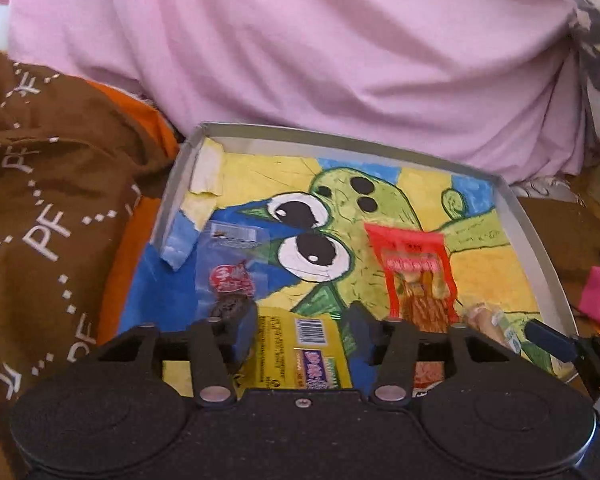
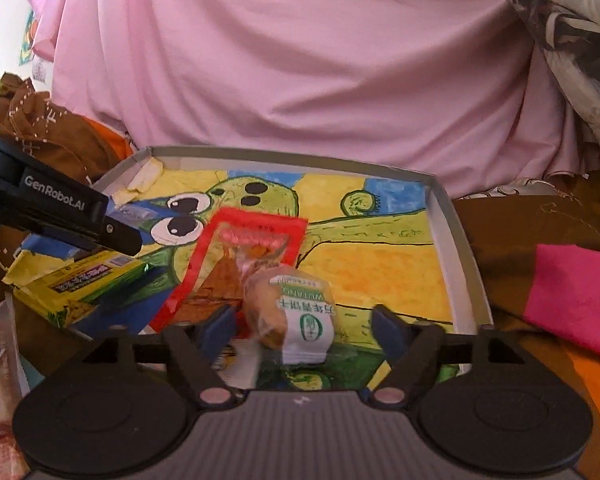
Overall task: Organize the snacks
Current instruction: 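Lower the yellow bar into the tray with the left tool while the right tool lowers the cake packet, then open both tools and withdraw them from the tray back over the snacks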
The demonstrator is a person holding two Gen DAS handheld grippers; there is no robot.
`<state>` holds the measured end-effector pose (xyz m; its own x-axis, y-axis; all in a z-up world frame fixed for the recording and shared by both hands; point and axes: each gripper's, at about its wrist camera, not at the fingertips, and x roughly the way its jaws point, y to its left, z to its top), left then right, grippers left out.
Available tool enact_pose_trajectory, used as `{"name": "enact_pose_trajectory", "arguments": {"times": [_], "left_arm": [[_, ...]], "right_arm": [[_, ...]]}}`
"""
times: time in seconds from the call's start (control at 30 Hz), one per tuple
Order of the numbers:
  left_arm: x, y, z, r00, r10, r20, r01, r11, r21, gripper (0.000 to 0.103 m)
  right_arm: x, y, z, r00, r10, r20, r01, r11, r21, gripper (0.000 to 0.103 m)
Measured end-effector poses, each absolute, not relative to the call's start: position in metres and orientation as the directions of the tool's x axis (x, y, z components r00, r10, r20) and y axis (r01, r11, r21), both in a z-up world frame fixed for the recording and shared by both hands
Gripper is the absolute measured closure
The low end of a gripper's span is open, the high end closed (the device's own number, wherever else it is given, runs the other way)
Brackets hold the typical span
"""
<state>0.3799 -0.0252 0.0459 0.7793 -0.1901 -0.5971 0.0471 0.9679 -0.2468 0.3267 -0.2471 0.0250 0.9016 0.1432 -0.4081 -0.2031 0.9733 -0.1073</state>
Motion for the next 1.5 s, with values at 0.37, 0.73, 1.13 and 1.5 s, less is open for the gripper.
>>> {"name": "enact_pose_trajectory", "arguments": {"times": [0.37,0.73,1.13,1.5], "left_arm": [[0.338,-0.011,0.065,0.840,-0.183,-0.511,0.005,0.945,-0.328,0.019],[0.260,-0.024,0.089,0.903,-0.129,-0.411,0.008,0.959,-0.283,0.006],[0.182,-0.033,0.086,0.909,-0.125,-0.398,0.026,0.969,-0.247,0.003],[0.124,-0.029,0.063,0.891,-0.111,-0.440,0.016,0.977,-0.214,0.003]], "right_arm": [[0.284,-0.253,0.050,0.943,0.146,-0.300,-0.174,0.982,-0.068,0.000],[0.205,-0.266,0.078,0.972,0.169,-0.161,-0.168,0.986,0.018,0.000],[0.133,-0.271,0.081,0.973,0.184,-0.136,-0.178,0.983,0.053,0.000],[0.090,-0.268,0.062,0.955,0.212,-0.209,-0.207,0.977,0.045,0.000]]}}
